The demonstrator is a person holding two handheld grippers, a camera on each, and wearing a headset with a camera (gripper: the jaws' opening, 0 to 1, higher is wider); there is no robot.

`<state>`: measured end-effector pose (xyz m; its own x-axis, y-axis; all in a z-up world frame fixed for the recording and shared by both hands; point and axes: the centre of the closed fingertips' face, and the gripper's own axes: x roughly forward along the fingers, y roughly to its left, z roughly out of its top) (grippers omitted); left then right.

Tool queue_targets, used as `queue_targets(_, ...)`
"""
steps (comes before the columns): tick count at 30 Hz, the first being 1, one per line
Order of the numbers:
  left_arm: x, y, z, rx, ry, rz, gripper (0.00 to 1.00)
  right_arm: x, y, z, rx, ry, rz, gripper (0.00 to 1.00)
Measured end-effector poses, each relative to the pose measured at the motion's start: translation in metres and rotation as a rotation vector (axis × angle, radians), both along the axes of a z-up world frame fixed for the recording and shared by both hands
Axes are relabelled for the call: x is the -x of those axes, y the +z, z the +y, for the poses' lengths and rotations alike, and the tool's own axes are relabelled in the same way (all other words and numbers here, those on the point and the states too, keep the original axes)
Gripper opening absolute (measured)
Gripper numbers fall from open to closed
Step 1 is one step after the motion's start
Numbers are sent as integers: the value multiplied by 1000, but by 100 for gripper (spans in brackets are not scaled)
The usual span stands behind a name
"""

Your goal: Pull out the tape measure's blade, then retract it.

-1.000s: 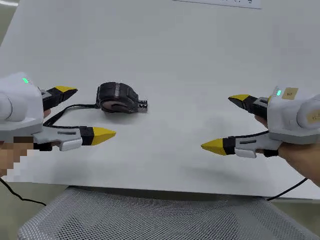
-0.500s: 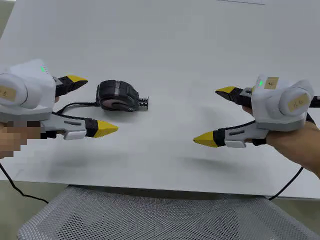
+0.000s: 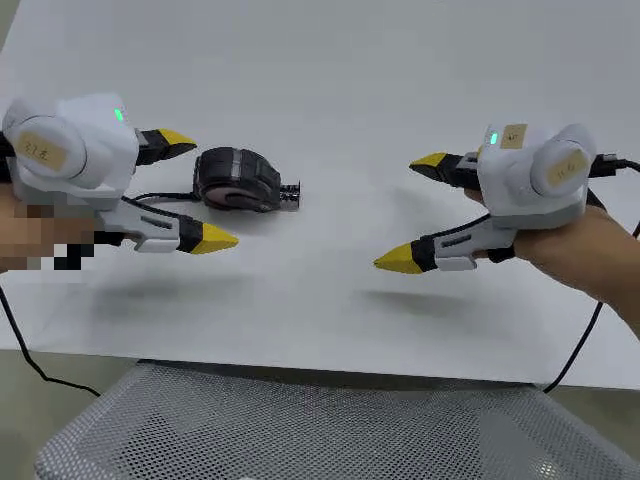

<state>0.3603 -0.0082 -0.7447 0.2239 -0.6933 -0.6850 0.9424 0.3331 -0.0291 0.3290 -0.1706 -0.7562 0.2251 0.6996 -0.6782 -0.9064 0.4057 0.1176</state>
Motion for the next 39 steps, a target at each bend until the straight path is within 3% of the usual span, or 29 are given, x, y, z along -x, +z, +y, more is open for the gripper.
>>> queue_targets(10, -5, -9, -1, -63, -85, 5, 63, -7, -3, 13, -10, 39, 11, 76)
queue_targets(23, -15, -17, 3, -115, -145, -23, 40, -13, -8, 26, -23, 68, 24, 72)
queue_targets(26, -17, -19, 4, -118, -133, -10, 38, -14, -9, 27, -23, 73, 24, 72)
queue_targets(33, -18, -20, 4, -128, -157, -33, 29, -19, -10, 33, -27, 83, 10, 69)
queue_targets(39, -17, -20, 4, -126, -156, -24, 28, -24, -9, 41, -37, 87, 7, 64)
